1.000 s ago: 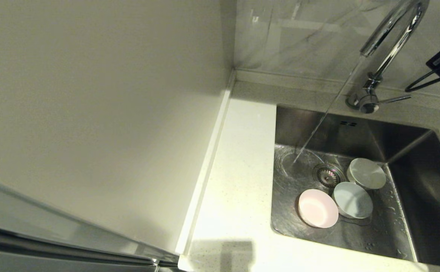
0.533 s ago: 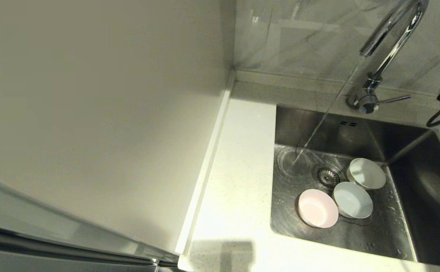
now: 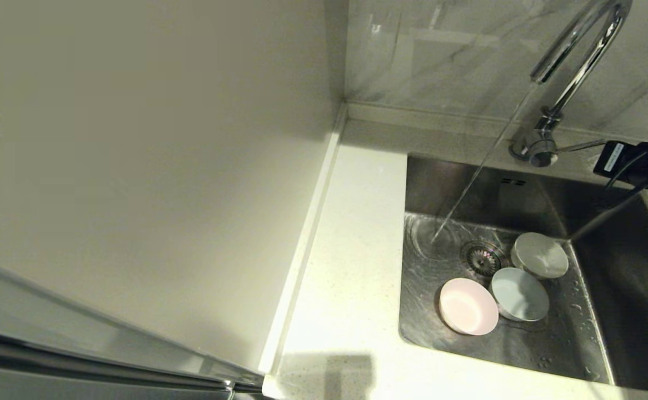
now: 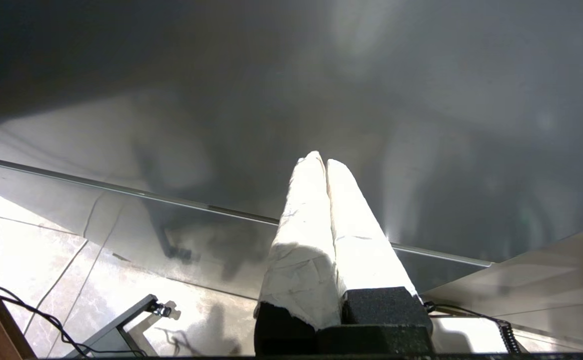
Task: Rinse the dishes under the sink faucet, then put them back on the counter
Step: Turn off the faucet
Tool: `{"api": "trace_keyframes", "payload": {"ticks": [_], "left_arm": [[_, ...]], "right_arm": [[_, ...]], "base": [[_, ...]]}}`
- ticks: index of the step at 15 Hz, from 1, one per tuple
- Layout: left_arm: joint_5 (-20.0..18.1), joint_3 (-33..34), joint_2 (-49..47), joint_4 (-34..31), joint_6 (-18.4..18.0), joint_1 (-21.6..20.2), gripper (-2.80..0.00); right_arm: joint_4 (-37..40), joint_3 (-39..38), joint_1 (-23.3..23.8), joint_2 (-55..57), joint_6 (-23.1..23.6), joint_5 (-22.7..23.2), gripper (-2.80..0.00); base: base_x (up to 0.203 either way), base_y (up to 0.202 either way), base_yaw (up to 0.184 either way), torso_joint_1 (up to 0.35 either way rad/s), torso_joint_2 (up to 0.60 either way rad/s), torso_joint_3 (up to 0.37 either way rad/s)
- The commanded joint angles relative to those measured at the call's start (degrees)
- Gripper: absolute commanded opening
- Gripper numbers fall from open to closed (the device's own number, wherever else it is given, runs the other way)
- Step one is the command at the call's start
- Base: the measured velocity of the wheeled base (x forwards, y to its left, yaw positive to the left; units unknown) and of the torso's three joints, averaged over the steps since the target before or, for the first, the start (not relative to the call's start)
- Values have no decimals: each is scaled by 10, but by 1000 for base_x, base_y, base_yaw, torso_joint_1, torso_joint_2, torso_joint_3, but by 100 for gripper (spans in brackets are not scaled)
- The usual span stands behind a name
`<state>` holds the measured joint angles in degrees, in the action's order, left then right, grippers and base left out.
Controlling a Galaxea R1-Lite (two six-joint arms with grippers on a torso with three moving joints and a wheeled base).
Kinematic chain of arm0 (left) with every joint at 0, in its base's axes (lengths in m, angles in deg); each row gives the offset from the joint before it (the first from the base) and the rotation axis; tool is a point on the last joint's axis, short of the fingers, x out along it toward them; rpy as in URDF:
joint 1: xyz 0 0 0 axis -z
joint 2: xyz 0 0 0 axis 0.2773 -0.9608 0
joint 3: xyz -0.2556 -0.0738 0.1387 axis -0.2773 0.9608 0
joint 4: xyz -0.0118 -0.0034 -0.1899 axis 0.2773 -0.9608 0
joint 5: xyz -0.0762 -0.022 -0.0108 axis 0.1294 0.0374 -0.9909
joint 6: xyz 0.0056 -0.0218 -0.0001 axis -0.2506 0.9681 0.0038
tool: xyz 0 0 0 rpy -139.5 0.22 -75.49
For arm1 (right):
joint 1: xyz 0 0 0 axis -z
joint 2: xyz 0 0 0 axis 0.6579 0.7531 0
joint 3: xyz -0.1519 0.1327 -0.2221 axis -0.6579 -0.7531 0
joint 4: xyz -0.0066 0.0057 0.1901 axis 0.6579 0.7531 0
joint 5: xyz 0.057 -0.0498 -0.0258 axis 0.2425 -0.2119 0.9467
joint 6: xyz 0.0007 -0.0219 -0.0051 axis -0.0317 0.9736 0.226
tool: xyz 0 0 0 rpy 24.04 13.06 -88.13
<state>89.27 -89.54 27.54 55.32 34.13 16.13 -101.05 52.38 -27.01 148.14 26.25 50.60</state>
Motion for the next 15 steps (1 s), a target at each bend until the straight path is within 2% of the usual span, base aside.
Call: {"api": "trace_keyframes", "payload": {"ticks": [1, 9, 15], "left_arm": [[0, 0, 2, 0, 0, 0, -280], [1, 0, 2, 0, 0, 1, -280], [1, 0, 2, 0, 0, 0, -280]], "right_arm": [[-1, 22, -11, 35, 2, -3, -280], [-1, 135, -22, 117, 2, -19, -280], [-7, 180, -22, 143, -6, -18, -280]], "base": [[0, 0, 0, 0, 0, 0], [0, 0, 0, 0, 0, 0], [0, 0, 0, 0, 0, 0]]}}
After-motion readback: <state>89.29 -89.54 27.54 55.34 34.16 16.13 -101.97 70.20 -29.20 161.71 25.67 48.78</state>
